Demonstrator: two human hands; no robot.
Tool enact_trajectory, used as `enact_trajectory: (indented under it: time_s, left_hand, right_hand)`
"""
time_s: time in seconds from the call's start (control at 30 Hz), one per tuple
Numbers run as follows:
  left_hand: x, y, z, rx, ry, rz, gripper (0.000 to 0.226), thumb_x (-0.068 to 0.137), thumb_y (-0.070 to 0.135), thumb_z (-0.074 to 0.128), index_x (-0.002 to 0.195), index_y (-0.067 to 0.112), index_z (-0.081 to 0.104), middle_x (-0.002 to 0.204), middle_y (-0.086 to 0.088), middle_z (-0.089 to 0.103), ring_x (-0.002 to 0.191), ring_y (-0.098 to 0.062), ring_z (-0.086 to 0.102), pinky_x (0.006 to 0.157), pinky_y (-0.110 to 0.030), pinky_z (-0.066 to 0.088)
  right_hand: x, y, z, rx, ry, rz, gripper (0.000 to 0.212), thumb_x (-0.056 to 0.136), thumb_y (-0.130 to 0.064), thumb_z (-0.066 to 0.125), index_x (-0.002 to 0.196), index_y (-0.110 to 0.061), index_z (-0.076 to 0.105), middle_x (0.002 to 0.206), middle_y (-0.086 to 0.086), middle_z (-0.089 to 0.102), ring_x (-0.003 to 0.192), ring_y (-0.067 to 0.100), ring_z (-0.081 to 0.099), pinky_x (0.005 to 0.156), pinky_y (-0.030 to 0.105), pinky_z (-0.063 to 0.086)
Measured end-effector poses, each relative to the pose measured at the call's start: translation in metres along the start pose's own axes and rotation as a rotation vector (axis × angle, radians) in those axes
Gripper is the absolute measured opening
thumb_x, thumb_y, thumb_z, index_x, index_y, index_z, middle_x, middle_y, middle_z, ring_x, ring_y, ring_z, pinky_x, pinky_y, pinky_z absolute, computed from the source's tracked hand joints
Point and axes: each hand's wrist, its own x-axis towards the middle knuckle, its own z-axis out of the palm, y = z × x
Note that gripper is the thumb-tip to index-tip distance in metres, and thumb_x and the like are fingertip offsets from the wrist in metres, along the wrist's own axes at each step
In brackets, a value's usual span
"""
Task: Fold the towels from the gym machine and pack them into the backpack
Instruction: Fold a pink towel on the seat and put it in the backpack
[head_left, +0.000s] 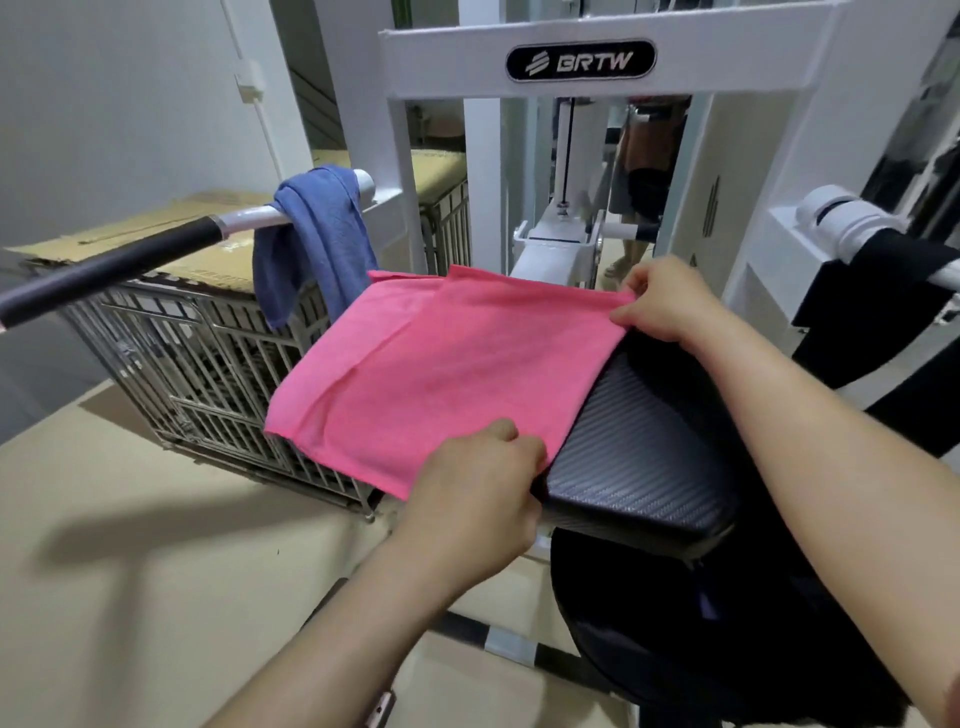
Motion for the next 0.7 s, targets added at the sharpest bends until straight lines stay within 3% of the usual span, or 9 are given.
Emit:
enact_trajectory:
  time_s: [0.07, 0.13, 0.27, 0.33, 0.4, 0.47, 0.57, 0.63, 0.7]
  left_hand:
    - [0.005, 0.019, -0.010, -0.404, -0.119, -0.060, 0.031, 0.068, 0.014, 0.056, 0.097, 0.017, 0.068, 0.083, 0.000, 0.059, 0.076, -0.025, 0.063, 0.067, -0.034, 0.051]
    - [0.008, 0.046, -0.017, -0.735, -0.224, -0.060, 0.043, 0.072, 0.009, 0.056, 0.113, 0.017, 0.068, 0.076, 0.004, 0.059, 0.066, -0.020, 0.066, 0.065, -0.024, 0.055]
    - [0.016, 0.078, -0.017, -0.998, -0.353, 0.020, 0.036, 0.082, 0.009, 0.056, 0.115, 0.019, 0.068, 0.078, 0.007, 0.070, 0.060, -0.007, 0.064, 0.061, -0.013, 0.047]
    - [0.023, 0.068, -0.011, -0.909, -0.220, 0.001, 0.026, 0.086, 0.016, 0.059, 0.109, 0.021, 0.071, 0.087, 0.007, 0.073, 0.064, -0.005, 0.066, 0.064, -0.016, 0.047]
    - [0.030, 0.040, -0.003, -0.544, 0.058, -0.029, 0.024, 0.085, 0.025, 0.057, 0.104, 0.024, 0.072, 0.087, 0.008, 0.069, 0.076, -0.006, 0.062, 0.071, -0.019, 0.045]
    - [0.033, 0.006, 0.002, -0.110, 0.265, -0.076, 0.030, 0.084, 0.033, 0.050, 0.105, 0.023, 0.069, 0.096, -0.002, 0.064, 0.090, -0.024, 0.057, 0.076, -0.032, 0.047]
    - [0.030, -0.025, 0.005, 0.050, 0.169, -0.282, 0.035, 0.091, 0.037, 0.048, 0.121, 0.021, 0.058, 0.101, -0.012, 0.057, 0.092, -0.036, 0.055, 0.072, -0.045, 0.051]
    - [0.028, -0.027, 0.006, -0.051, 0.050, -0.337, 0.036, 0.091, 0.038, 0.051, 0.126, 0.029, 0.048, 0.102, -0.006, 0.055, 0.096, -0.032, 0.057, 0.077, -0.042, 0.049]
    - [0.028, -0.026, 0.008, -0.157, 0.103, -0.302, 0.029, 0.089, 0.033, 0.056, 0.118, 0.034, 0.052, 0.094, 0.005, 0.056, 0.094, -0.025, 0.059, 0.076, -0.038, 0.046]
  right_hand:
    - [-0.004, 0.017, -0.020, -0.083, 0.064, 0.055, 0.019, 0.077, -0.004, 0.064, 0.068, -0.019, 0.055, 0.079, 0.004, 0.059, 0.081, 0.026, 0.056, 0.062, 0.027, 0.038]
    - [-0.011, 0.033, -0.039, -0.209, 0.083, 0.114, 0.016, 0.078, -0.003, 0.059, 0.073, -0.018, 0.056, 0.081, 0.006, 0.058, 0.082, 0.030, 0.054, 0.067, 0.031, 0.040]
    - [-0.020, 0.051, -0.053, -0.400, 0.073, 0.132, 0.017, 0.079, -0.010, 0.059, 0.093, -0.018, 0.064, 0.102, 0.010, 0.064, 0.094, 0.034, 0.058, 0.078, 0.038, 0.049]
    - [-0.020, 0.048, -0.050, -0.356, 0.074, 0.058, 0.030, 0.080, -0.010, 0.057, 0.106, -0.023, 0.065, 0.113, 0.008, 0.064, 0.105, 0.034, 0.059, 0.085, 0.039, 0.049]
    - [-0.018, 0.039, -0.043, -0.261, 0.057, -0.058, 0.036, 0.081, -0.011, 0.058, 0.113, -0.023, 0.066, 0.116, 0.004, 0.065, 0.107, 0.029, 0.059, 0.091, 0.037, 0.049]
    - [-0.016, 0.023, -0.030, -0.157, 0.000, -0.172, 0.037, 0.082, -0.013, 0.060, 0.117, -0.021, 0.065, 0.115, 0.002, 0.066, 0.106, 0.023, 0.060, 0.093, 0.035, 0.049]
    - [-0.005, -0.003, -0.005, -0.084, -0.087, -0.325, 0.041, 0.082, -0.019, 0.061, 0.123, -0.021, 0.062, 0.119, 0.000, 0.066, 0.109, 0.020, 0.060, 0.092, 0.028, 0.045]
    - [0.006, -0.016, 0.012, -0.127, -0.138, -0.370, 0.048, 0.083, -0.024, 0.063, 0.131, -0.021, 0.056, 0.126, 0.002, 0.063, 0.116, 0.022, 0.058, 0.098, 0.031, 0.044]
    - [0.017, -0.024, 0.026, -0.202, -0.138, -0.385, 0.047, 0.085, -0.027, 0.065, 0.130, -0.021, 0.057, 0.126, 0.005, 0.063, 0.117, 0.026, 0.057, 0.097, 0.035, 0.046]
